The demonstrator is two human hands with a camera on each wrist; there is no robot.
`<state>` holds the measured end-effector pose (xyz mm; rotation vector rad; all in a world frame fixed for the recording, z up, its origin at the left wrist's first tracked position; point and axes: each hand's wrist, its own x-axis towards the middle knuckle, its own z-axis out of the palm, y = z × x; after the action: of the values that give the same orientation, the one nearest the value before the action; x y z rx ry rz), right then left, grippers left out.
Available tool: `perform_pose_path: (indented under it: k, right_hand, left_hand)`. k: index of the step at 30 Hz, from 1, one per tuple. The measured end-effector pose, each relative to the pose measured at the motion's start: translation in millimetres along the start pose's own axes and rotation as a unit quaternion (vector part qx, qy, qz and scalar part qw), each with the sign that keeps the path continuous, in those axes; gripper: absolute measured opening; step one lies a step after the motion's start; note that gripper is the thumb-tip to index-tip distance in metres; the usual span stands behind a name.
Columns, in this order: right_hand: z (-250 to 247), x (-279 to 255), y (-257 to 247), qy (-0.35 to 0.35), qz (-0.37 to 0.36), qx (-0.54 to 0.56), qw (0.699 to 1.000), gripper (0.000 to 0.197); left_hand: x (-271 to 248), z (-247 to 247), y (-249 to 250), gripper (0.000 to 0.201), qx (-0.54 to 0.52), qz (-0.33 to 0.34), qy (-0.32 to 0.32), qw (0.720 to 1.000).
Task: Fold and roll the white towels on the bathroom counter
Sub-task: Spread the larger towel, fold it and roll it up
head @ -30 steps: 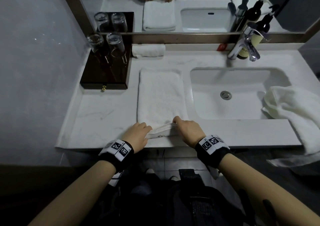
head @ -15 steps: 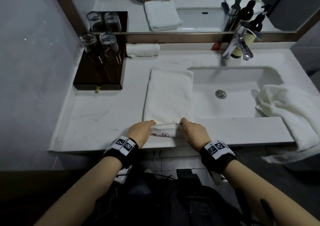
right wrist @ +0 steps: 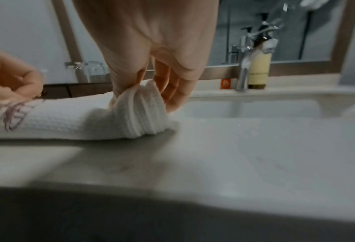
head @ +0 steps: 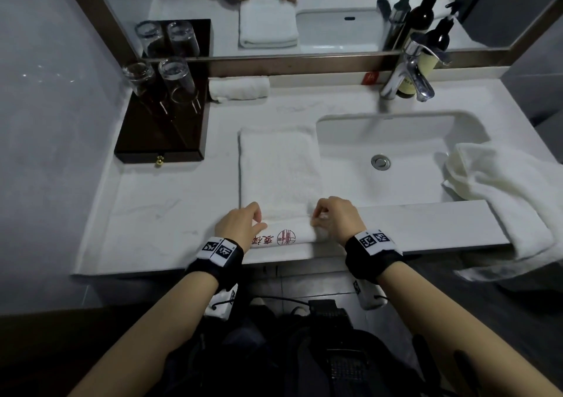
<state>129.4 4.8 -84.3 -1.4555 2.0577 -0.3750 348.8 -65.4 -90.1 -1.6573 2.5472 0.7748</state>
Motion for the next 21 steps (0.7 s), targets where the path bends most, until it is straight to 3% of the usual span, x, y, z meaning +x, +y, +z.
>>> perform_pose_path:
  k: [5, 11, 15, 18, 21]
  right_hand:
    - [0, 0, -3, -0.017, -0.054, -0.044, 0.997, 0.012]
    - [2, -3, -2, -0.017, -0.069, -0.050, 0.996, 0.016]
    - [4, -16, 9, -0.030, -0.090, -0.015, 0.995, 0.024]
    - [1, -22, 17, -0.071, -0.087, -0.028, 0.993, 0.023]
    - [-1, -22, 12, -0.105, -0.056, -0.039, 0.992, 0.025]
  left_hand:
    - [-9, 2, -10, 0.007, -0.072, 0.014, -0.015, 0.997]
    - [-12, 0, -11, 0.008, -0.099, 0.007, -0.030, 0.995]
    - [-15, -8, -16, 0.030, -0.179, 0.009, -0.085, 0.980]
    - [-18, -9, -16, 0.019, -0.188, -0.002, -0.141, 0.972]
    - [-17, -8, -14, 0.010, -0.178, -0.012, -0.158, 0.971]
